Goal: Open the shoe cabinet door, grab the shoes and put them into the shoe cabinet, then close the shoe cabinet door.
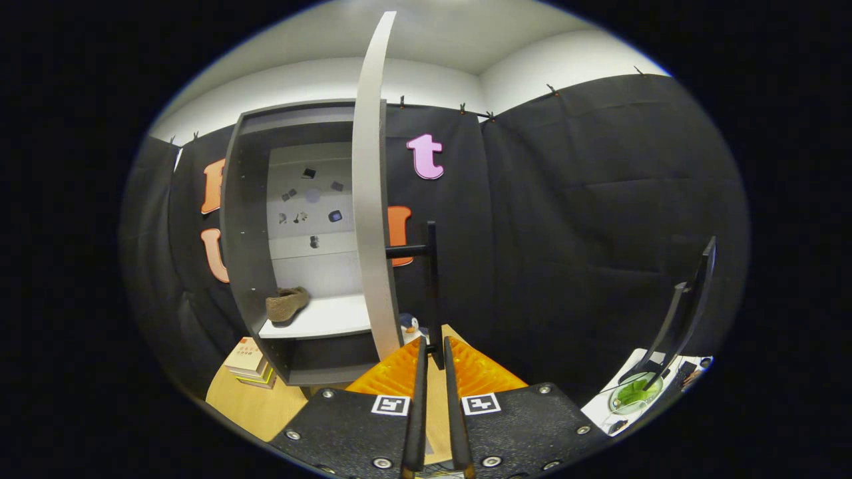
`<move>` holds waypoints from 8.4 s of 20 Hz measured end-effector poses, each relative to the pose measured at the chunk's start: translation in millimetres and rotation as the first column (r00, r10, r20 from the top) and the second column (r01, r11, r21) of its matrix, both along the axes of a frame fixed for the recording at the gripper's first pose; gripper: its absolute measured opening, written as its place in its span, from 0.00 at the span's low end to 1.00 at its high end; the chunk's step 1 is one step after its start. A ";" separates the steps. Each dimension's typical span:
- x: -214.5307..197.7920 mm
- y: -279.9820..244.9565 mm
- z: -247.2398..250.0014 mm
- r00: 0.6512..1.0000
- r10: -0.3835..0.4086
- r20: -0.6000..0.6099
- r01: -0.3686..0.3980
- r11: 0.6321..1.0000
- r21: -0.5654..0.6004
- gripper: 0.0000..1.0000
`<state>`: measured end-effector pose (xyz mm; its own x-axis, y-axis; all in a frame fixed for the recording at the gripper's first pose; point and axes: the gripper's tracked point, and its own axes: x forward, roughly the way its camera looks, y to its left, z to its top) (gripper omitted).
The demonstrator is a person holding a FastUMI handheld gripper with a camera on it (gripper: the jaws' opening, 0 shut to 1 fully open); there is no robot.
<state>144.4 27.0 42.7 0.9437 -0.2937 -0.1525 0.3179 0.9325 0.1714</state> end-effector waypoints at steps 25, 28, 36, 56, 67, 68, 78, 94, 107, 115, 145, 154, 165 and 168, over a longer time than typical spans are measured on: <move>7.9 81.3 -23.1 0.990 0.132 -0.044 -0.132 0.991 0.005 0.12; 14.6 112.4 -47.3 0.975 0.203 -0.090 -0.203 0.979 0.003 0.16; 41.3 209.0 -177.9 0.870 0.397 -0.293 -0.381 0.918 0.113 0.24; 91.1 288.8 -393.8 0.602 0.548 -0.581 -0.432 0.835 0.340 0.26; 141.2 310.1 -427.0 0.588 0.570 -0.574 -0.451 0.820 0.352 0.23; 147.9 310.7 -428.8 0.595 0.567 -0.570 -0.452 0.822 0.346 0.22; 144.5 300.3 -407.0 0.605 0.575 -0.551 -0.446 0.818 0.364 0.04; 146.7 263.8 -246.0 0.710 0.548 -0.442 -0.492 0.835 0.244 0.05; 242.8 247.7 -112.7 0.778 0.545 -0.312 -0.545 0.833 0.097 0.05; 320.7 235.7 -72.6 0.789 0.549 -0.277 -0.558 0.828 0.053 0.04; 450.0 237.1 -88.9 0.793 0.480 -0.374 -0.517 0.856 0.003 0.19; 392.4 231.8 -48.6 0.832 0.463 -0.305 -0.494 0.869 -0.028 0.22; 284.7 220.7 -20.9 0.864 0.440 -0.247 -0.463 0.885 -0.043 0.23; 252.9 216.2 -15.2 0.871 0.432 -0.233 -0.453 0.890 -0.042 0.23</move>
<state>397.3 243.2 27.5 0.9263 0.1246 -0.3557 -0.1131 0.9922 0.0529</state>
